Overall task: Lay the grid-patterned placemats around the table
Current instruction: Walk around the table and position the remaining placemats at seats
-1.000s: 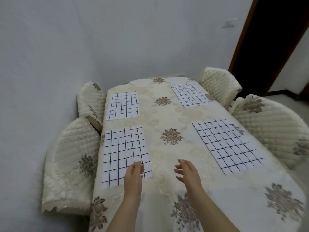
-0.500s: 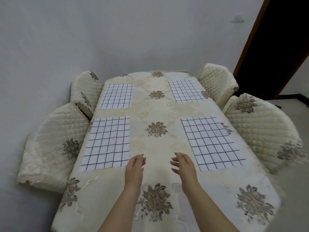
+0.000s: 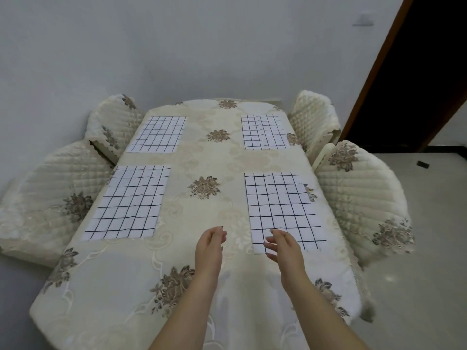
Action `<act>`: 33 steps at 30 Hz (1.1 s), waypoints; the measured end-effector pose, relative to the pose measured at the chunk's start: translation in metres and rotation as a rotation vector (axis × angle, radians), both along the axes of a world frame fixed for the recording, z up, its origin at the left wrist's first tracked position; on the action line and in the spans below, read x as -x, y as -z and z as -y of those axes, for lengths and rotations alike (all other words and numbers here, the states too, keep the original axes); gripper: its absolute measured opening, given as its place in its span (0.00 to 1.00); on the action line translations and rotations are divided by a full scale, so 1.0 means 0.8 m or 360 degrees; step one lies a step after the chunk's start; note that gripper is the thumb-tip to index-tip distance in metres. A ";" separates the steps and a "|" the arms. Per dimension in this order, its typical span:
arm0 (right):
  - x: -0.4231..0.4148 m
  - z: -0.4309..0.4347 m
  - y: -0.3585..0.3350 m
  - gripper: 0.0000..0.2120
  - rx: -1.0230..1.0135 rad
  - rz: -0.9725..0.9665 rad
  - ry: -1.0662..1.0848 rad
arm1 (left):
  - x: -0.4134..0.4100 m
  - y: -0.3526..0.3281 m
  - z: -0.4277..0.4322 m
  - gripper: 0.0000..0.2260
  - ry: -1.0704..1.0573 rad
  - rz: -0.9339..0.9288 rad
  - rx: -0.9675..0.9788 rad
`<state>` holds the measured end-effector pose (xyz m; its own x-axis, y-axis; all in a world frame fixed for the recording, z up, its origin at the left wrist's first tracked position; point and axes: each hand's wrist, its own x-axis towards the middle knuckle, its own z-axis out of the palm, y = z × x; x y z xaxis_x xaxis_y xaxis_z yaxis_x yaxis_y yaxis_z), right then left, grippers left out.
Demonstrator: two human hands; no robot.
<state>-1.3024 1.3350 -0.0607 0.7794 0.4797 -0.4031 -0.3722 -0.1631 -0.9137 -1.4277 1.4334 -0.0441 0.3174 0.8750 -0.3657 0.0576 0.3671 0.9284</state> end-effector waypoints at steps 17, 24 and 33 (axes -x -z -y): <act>-0.059 0.061 0.005 0.10 -0.0026 -0.0057 0.0237 | -0.069 0.013 0.034 0.08 0.0172 -0.0007 -0.0052; -0.138 0.083 0.019 0.09 -0.0035 -0.0094 0.0137 | -0.137 0.031 0.059 0.08 0.0011 -0.0039 -0.0006; -0.247 0.100 0.028 0.10 -0.0031 -0.0166 -0.0104 | -0.219 0.030 0.089 0.06 -0.0248 -0.0077 -0.0023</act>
